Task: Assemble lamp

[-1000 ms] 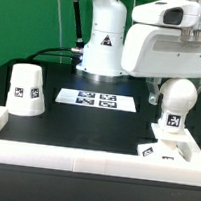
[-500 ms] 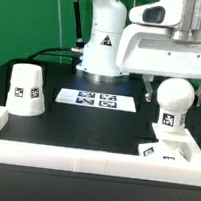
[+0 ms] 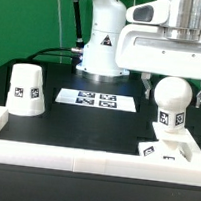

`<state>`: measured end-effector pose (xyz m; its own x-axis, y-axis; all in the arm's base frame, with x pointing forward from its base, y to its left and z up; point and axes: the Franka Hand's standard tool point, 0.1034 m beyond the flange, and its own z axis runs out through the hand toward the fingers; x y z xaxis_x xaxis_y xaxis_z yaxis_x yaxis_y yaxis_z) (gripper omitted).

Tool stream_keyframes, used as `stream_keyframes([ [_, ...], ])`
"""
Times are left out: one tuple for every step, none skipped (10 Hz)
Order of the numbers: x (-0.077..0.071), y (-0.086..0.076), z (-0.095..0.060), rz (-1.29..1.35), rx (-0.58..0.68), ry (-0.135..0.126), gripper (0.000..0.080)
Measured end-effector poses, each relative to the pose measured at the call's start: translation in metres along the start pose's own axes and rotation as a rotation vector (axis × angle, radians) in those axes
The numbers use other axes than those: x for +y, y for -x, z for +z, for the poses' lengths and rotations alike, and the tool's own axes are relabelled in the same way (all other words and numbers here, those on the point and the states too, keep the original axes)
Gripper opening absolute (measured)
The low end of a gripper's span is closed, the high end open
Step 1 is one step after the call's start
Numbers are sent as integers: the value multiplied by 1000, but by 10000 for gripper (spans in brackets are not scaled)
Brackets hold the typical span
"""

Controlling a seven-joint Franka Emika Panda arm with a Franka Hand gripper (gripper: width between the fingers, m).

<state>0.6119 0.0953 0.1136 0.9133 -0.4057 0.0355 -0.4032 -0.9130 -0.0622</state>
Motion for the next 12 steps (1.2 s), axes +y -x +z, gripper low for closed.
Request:
stream_keyframes([
  [0, 1, 0, 79, -6, -4, 576],
  [-1, 6, 2, 191, -35, 0, 576],
  [-2, 10, 3, 313, -61, 4, 576],
  [-3, 12, 4, 410, -80, 5, 576],
  [-5, 12, 4, 473, -93, 6, 576],
  [-7, 13, 5, 589, -112, 0, 576],
  [-7, 13, 5, 663, -122, -5, 576],
  [-7, 11, 5, 748, -139, -14, 576],
  [-8, 11, 5, 805, -145, -16, 576],
  [-9, 12, 5, 798, -145, -17, 584],
  [-9, 12, 5, 785, -145, -18, 584],
  [-9, 12, 5, 739, -142, -20, 678],
])
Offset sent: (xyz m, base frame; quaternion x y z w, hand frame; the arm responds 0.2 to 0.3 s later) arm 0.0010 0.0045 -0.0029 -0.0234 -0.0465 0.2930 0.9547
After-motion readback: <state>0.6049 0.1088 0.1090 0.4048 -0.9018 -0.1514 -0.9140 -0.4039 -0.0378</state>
